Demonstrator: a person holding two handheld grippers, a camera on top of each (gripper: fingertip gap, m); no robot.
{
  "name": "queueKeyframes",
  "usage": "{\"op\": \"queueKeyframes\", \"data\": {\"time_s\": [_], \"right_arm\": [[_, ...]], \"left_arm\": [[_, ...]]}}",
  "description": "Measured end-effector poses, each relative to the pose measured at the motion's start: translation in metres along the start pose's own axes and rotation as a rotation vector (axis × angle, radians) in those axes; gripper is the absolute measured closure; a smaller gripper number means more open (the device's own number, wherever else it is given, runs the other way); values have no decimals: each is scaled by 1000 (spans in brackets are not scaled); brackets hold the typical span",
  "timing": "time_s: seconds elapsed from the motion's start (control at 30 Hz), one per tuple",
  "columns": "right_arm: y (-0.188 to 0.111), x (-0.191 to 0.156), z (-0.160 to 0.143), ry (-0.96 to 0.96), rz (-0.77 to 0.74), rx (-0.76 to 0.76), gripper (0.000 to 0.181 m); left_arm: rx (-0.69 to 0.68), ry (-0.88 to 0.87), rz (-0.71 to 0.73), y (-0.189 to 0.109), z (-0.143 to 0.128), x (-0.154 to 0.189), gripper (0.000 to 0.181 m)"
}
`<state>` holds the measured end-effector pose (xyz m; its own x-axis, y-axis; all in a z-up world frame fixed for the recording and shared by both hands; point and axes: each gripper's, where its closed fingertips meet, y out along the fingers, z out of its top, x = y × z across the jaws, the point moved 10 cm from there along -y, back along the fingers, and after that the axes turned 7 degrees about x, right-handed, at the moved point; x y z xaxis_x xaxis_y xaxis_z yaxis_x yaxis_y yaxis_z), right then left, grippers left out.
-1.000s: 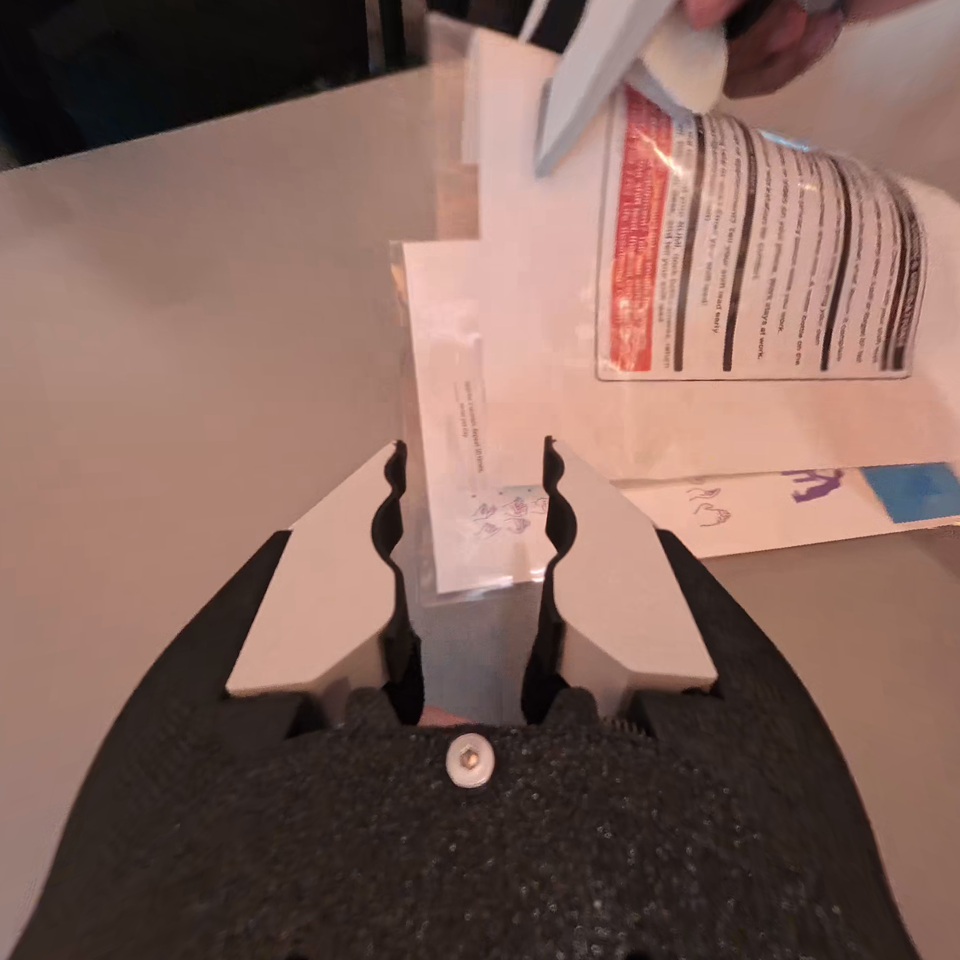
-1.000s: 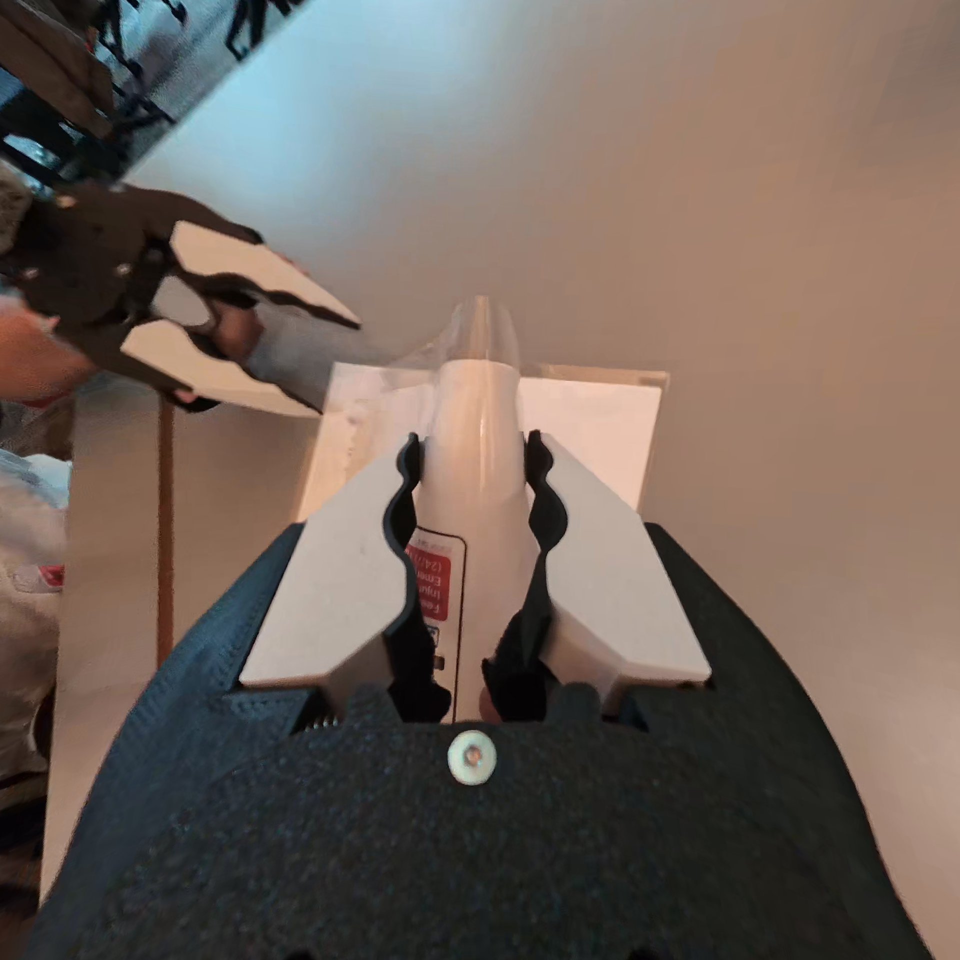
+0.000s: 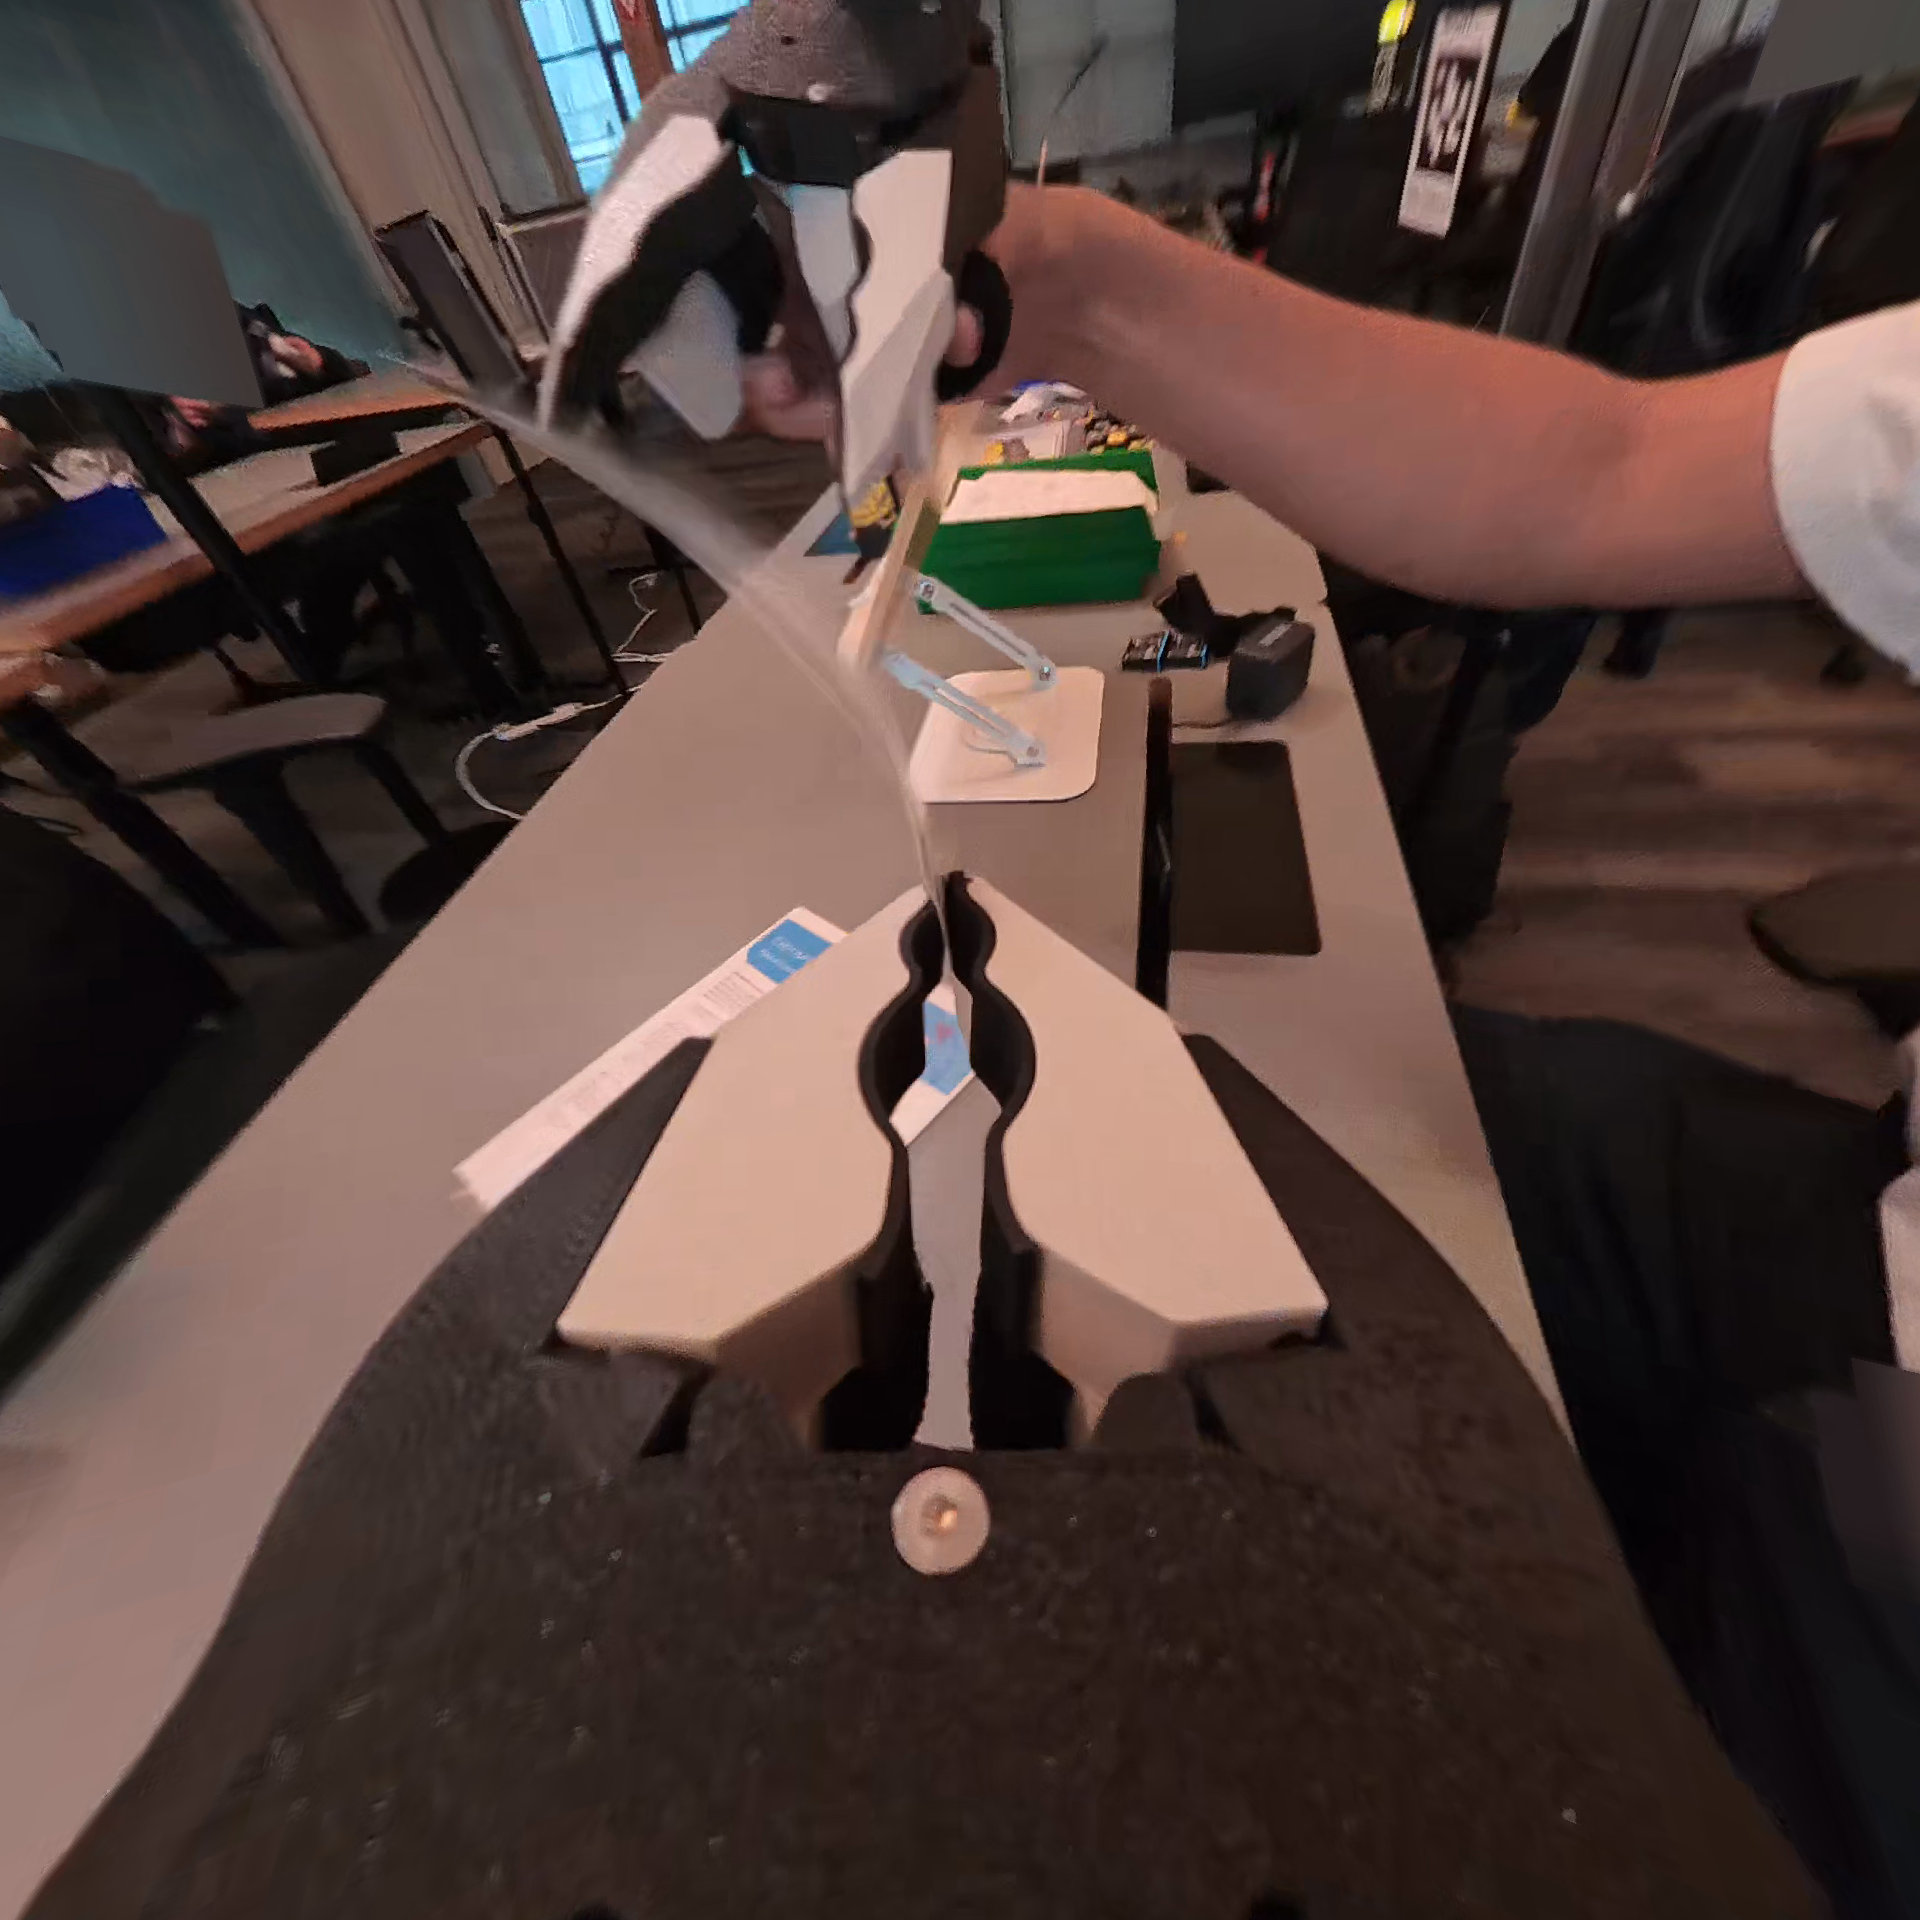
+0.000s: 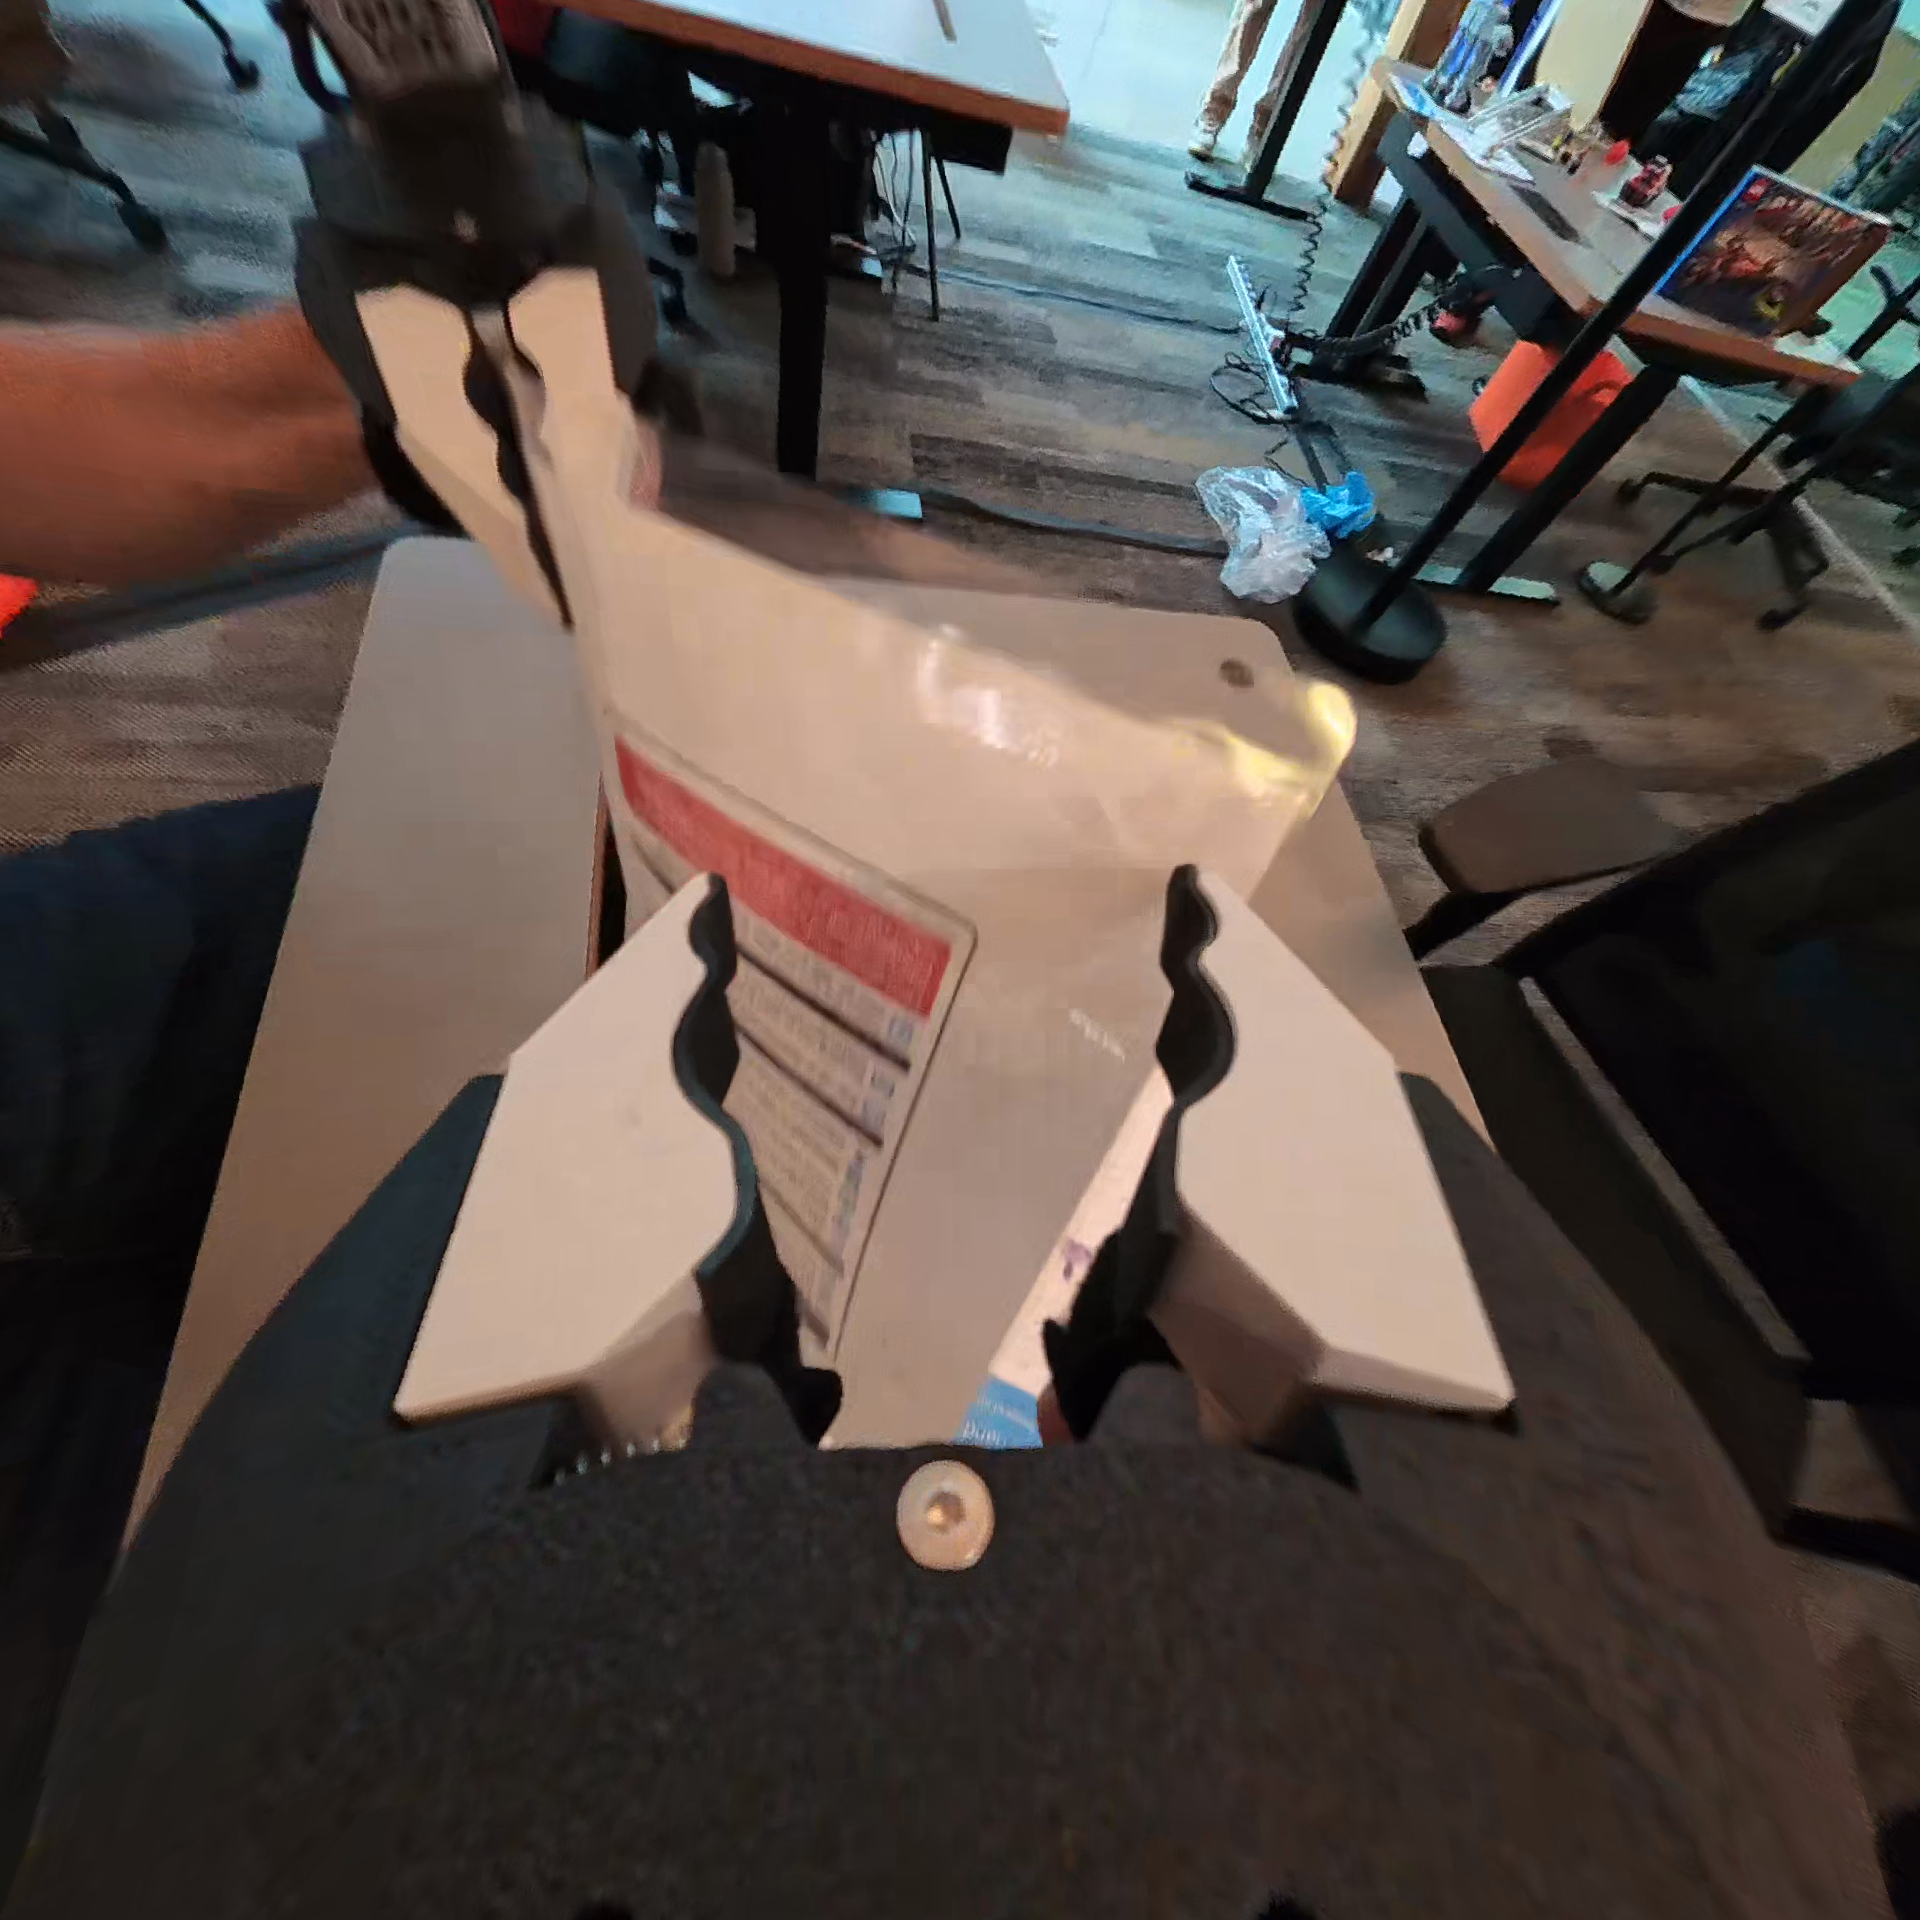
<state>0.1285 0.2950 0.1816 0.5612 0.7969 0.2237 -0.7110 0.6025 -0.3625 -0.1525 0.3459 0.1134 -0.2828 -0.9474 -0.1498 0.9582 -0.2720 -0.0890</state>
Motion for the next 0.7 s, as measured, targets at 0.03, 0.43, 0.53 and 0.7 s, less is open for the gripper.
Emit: {"op": "queueKeyframes", "data": {"time_s": [0.03,0.43,0.53,0.7], "right_arm": [[-5,-7,2,-4,-17,-27,95],[-12,-99,4,-69,36,-20,152],[-13,-141,1,-240,-81,19,180],[-10,-212,-23,-395,-226,-27,181]], "left_arm": [[-21,39,14,-7,9,3,181],[-224,215,60,-48,37,54,181],[-237,254,105,-56,30,71,181],[-241,343,154,-64,14,113,181]]}}
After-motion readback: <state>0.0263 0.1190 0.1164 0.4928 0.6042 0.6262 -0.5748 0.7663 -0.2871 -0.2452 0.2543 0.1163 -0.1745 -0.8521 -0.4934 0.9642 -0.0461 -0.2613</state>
